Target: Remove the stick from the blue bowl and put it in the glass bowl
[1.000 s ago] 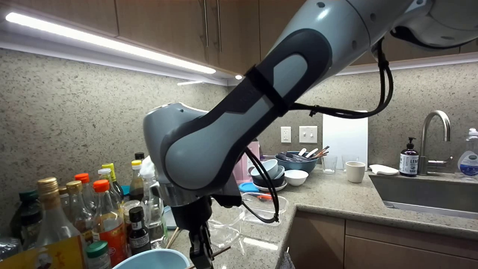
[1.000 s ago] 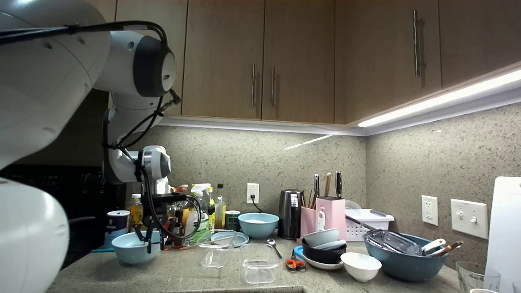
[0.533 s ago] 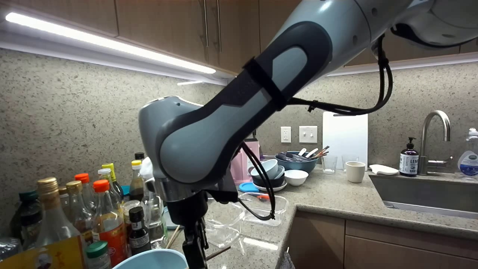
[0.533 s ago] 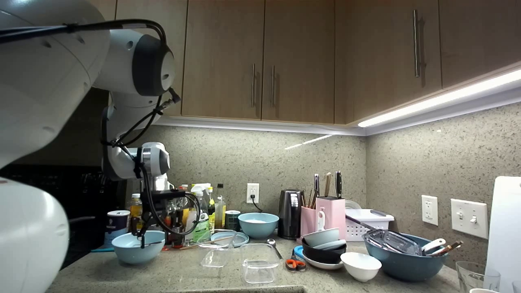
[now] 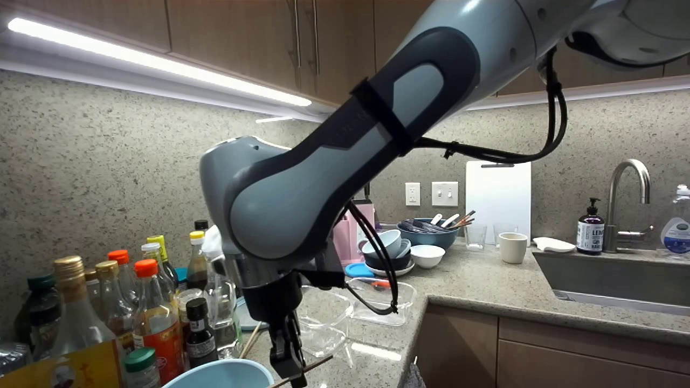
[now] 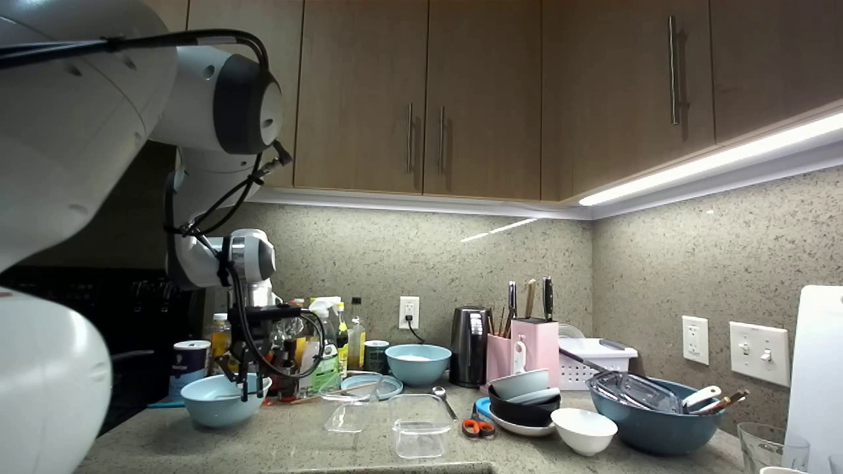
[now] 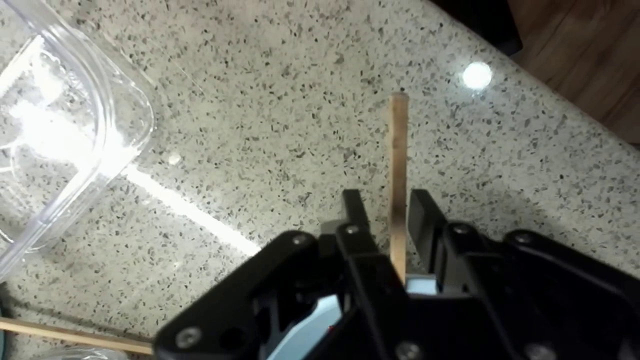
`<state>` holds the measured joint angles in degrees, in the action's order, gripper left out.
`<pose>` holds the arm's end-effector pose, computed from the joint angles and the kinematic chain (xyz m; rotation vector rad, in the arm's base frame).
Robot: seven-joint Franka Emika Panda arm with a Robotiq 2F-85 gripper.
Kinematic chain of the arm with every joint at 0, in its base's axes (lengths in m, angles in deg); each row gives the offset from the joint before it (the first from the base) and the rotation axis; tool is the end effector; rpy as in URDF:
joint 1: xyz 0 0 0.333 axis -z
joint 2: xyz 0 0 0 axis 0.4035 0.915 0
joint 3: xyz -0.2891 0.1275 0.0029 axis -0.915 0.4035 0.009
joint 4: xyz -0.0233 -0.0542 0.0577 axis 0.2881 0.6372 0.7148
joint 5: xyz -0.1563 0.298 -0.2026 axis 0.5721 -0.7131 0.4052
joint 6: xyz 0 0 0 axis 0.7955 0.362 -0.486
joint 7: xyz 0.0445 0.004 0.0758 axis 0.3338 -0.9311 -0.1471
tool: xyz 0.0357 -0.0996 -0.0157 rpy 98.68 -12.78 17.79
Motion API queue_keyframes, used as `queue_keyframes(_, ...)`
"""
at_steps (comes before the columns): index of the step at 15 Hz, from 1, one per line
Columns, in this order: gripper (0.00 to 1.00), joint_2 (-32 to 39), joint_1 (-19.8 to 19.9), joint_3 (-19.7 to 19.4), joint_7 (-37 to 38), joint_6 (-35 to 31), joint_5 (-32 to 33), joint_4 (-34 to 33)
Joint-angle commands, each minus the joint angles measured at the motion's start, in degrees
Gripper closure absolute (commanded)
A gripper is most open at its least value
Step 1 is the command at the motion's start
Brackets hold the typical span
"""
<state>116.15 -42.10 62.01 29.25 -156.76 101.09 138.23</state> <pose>0.5408 0.3395 0.2932 2.5692 1.5334 -0.1739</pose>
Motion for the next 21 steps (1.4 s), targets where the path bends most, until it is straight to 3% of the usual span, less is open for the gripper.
queue_keyframes(1, 0.94, -1.39, -0.53, -0.43, 0.02, 2.06, -0.12, 0.04)
queue_keyframes(3, 0.97, -1.51, -0.51, -0.34, 0.00, 2.53, -0.30, -0.19)
queue_keyframes(7, 0.94, -3.17, -0.88, -0.52, 2.06, 3.78, -0.11, 0.35)
queue_keyframes(15, 0.94, -14.27, -1.39, -0.87, 16.37, 16.75, -1.71, 5.00)
queue_keyframes(17, 0.93, -19.31, 0.20, -0.89, 19.68, 18.32, -6.08, 8.43)
queue_keyframes(20, 0.93, -24.79, 2.64, -1.53, 18.28, 15.77, -16.79, 13.18)
queue_keyframes(21, 0.93, -19.68, 1.21, -1.23, 18.05, 18.04, -11.77, 7.64)
